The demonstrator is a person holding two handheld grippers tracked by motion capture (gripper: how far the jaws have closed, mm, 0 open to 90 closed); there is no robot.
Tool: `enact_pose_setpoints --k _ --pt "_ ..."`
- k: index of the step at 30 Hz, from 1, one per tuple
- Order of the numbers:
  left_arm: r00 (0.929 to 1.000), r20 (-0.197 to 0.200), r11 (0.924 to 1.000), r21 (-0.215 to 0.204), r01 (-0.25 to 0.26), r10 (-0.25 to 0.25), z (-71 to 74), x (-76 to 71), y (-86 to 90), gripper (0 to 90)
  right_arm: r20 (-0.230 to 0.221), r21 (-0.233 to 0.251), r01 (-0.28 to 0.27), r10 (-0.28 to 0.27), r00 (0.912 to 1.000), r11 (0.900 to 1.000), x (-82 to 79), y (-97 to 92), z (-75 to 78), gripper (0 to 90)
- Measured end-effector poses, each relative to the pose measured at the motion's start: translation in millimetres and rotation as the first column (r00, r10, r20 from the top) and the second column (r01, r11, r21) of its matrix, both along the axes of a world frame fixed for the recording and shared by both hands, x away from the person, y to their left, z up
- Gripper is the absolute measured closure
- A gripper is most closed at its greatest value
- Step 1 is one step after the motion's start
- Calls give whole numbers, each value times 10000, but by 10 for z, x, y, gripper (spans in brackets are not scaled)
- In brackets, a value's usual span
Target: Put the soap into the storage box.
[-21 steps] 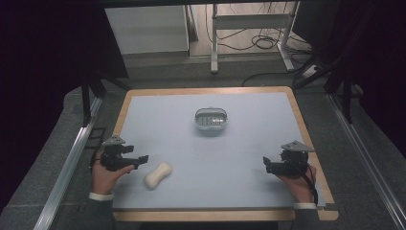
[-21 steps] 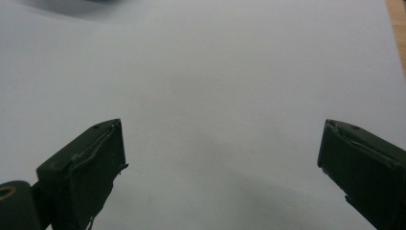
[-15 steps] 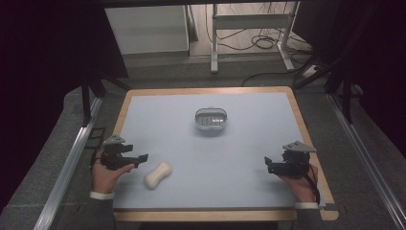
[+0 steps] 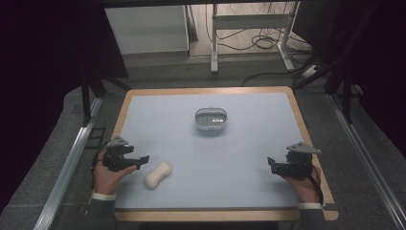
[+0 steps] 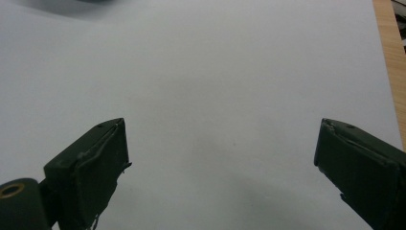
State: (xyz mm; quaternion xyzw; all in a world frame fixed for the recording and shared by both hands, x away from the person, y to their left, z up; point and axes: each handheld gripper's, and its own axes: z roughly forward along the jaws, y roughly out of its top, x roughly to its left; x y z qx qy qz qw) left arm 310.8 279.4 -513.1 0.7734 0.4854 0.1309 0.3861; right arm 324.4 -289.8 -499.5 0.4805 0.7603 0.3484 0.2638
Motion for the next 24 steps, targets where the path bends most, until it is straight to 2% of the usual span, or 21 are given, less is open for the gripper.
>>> enact_pose_setpoints --k 3,5,8,11,16,17,19,20,24 --pt "10000 -53 10000 -43 -52 52 3 9 -1 172 -11 44 -68 69 10000 10000 -1 -10 -8 46" --pt "9997 -225 9998 -164 -113 109 31 47 -16 177 -1 17 -45 45 10000 10000 -12 -21 -10 47" --pt "9986 -501 9998 -83 161 -165 109 69 -36 179 75 9 -12 12 10000 10000 -38 -28 2 47" --pt "9973 -632 9990 -258 366 -382 216 64 -30 187 109 66 38 -39 9999 10000 -58 -41 15 51" --pt "9937 -881 9976 -63 690 -692 301 54 -65 189 200 45 37 -38 9998 10000 -100 -68 45 59" --pt "9911 -1014 9963 -5 863 -859 325 48 -102 190 214 70 68 -69 9997 10000 -108 -75 47 59" --pt "9907 -1019 9958 58 917 -907 336 49 -121 190 202 105 103 -105 9997 9999 -114 -80 46 60" --pt "9889 -1108 9945 242 1019 -986 359 56 -154 191 191 58 97 -98 9998 9999 -108 -92 24 60" --pt "9865 -1138 9919 340 1227 -1181 389 53 -199 190 117 5 77 -77 9999 10000 -106 -90 -3 60"
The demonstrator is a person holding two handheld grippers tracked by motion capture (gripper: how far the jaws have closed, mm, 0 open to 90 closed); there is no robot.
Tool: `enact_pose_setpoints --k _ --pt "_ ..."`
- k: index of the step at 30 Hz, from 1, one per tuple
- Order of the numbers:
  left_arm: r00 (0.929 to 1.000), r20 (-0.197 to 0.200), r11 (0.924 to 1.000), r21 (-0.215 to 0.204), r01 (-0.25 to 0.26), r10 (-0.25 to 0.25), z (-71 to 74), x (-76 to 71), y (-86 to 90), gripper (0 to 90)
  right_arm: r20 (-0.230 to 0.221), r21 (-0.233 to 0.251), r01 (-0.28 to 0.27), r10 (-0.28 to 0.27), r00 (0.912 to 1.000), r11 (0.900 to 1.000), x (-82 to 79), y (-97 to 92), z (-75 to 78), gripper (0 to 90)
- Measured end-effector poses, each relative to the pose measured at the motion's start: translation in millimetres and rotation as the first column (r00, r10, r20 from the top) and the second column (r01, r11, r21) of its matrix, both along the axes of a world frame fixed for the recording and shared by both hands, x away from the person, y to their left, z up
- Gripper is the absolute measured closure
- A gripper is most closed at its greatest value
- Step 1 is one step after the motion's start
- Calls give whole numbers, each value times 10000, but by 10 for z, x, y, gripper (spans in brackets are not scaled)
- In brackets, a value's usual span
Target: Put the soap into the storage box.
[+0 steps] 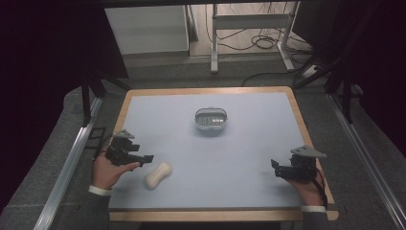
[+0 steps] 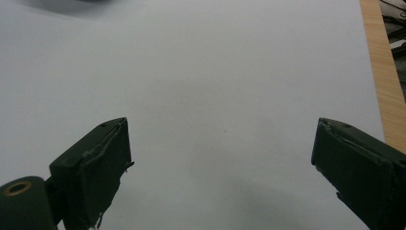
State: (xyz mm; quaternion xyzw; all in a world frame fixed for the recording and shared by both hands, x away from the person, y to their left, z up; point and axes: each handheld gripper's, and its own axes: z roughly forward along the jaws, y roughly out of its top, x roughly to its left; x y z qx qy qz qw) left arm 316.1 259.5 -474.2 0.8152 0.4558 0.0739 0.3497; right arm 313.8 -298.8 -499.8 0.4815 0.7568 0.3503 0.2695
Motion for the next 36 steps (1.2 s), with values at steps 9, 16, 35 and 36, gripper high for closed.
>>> enact_pose_setpoints --k 9,16,35,36 --pt "9982 -224 9979 322 561 -554 21 -46 -102 183 94 2 41 -41 9999 10000 -23 -5 17 60" --pt "9957 -457 9945 633 839 -810 -25 -85 -193 183 30 -96 -37 38 10000 9999 -26 18 -5 60" --pt "9883 -1184 9795 1655 1147 -957 -230 -198 -428 216 -37 -354 -57 56 10000 9994 -23 52 -45 60" --pt "9879 -1216 9792 1663 1162 -966 -240 -203 -441 226 -34 -356 -53 52 10000 9994 -24 53 -44 60"
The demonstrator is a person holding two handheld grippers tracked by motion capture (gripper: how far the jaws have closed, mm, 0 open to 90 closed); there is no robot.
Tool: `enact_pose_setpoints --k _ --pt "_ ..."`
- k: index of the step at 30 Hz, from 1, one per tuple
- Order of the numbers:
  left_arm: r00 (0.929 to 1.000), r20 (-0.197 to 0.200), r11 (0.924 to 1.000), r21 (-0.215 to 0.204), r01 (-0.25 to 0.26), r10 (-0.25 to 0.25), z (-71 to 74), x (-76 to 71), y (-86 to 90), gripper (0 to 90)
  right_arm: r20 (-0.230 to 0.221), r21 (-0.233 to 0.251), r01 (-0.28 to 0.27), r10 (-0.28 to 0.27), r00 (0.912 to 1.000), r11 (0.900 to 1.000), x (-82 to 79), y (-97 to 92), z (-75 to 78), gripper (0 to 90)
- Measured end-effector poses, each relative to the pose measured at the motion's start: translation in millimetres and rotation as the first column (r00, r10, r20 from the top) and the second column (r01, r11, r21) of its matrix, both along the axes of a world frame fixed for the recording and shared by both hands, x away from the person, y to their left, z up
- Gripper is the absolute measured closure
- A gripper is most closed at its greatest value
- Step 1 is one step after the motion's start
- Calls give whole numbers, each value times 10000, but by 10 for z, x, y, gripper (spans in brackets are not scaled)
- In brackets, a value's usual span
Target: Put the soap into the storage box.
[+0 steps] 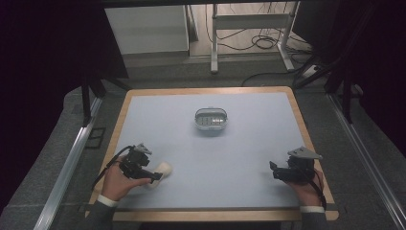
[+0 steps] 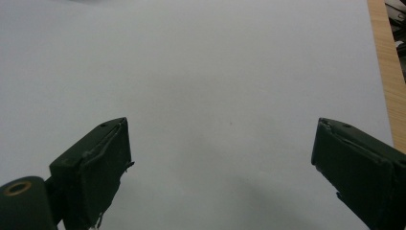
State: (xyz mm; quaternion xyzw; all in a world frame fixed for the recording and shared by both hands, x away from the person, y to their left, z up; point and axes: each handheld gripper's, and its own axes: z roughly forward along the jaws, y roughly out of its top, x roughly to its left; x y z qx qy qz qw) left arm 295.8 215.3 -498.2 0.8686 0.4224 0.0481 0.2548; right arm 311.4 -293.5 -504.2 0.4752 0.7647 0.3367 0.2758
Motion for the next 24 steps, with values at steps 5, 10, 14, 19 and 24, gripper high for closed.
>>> enact_pose_setpoints --k 5,10,14,19,24 --pt "9999 -146 9997 229 -39 42 -36 -8 -40 258 -27 -56 -46 46 10000 10000 0 6 -7 60" --pt "9993 -380 9989 468 -8 26 -95 6 -105 291 -77 -145 -42 41 10000 9999 5 14 -24 60" --pt "9987 -501 9977 665 89 -56 -129 18 -139 324 -83 -188 -46 44 10000 9998 5 19 -27 60" --pt "9977 -679 9965 838 51 6 -165 45 -173 388 -93 -243 -29 27 10000 9997 6 21 -33 60" --pt "9978 -659 9959 910 24 36 -163 46 -181 488 -72 -280 -15 13 10000 9996 5 15 -31 60"
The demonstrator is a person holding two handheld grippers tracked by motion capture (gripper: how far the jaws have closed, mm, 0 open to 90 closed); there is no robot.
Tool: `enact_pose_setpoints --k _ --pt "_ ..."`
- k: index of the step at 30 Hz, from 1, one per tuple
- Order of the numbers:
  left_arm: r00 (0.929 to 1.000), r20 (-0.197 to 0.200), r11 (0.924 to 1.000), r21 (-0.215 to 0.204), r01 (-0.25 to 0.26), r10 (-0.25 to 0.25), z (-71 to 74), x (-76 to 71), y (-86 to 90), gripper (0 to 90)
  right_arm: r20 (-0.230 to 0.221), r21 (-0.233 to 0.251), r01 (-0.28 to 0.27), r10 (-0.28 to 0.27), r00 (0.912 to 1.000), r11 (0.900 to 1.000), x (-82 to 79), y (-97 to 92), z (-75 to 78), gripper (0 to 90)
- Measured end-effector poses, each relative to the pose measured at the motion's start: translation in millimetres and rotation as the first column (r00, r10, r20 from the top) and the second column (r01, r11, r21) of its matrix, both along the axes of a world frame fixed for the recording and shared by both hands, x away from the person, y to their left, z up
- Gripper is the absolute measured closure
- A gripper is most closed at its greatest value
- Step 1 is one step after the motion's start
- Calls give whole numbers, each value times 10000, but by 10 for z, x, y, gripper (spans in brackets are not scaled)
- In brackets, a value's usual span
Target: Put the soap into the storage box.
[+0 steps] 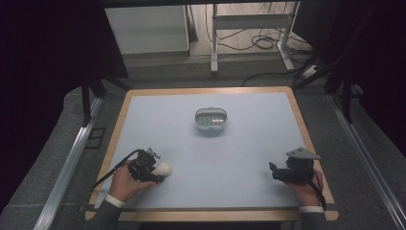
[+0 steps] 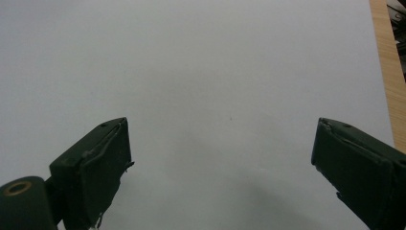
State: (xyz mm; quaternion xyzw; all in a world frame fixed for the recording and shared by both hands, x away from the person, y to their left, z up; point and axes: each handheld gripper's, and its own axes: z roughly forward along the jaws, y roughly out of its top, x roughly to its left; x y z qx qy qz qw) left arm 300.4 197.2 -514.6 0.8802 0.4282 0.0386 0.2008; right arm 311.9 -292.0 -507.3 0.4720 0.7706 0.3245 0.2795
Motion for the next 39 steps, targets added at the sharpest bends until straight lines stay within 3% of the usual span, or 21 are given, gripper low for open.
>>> enact_pose_setpoints --k 13,26,39 --pt "10000 68 9999 105 70 -71 39 18 22 495 3 -44 10 -10 10000 10000 0 1 -2 60" --pt "9992 399 9987 -516 -14 35 199 78 126 495 -28 -57 7 -7 10000 10000 0 6 -7 60" --pt "9985 543 9970 -768 -9 51 276 194 142 495 -73 -59 15 -16 10000 10000 0 12 -16 61"
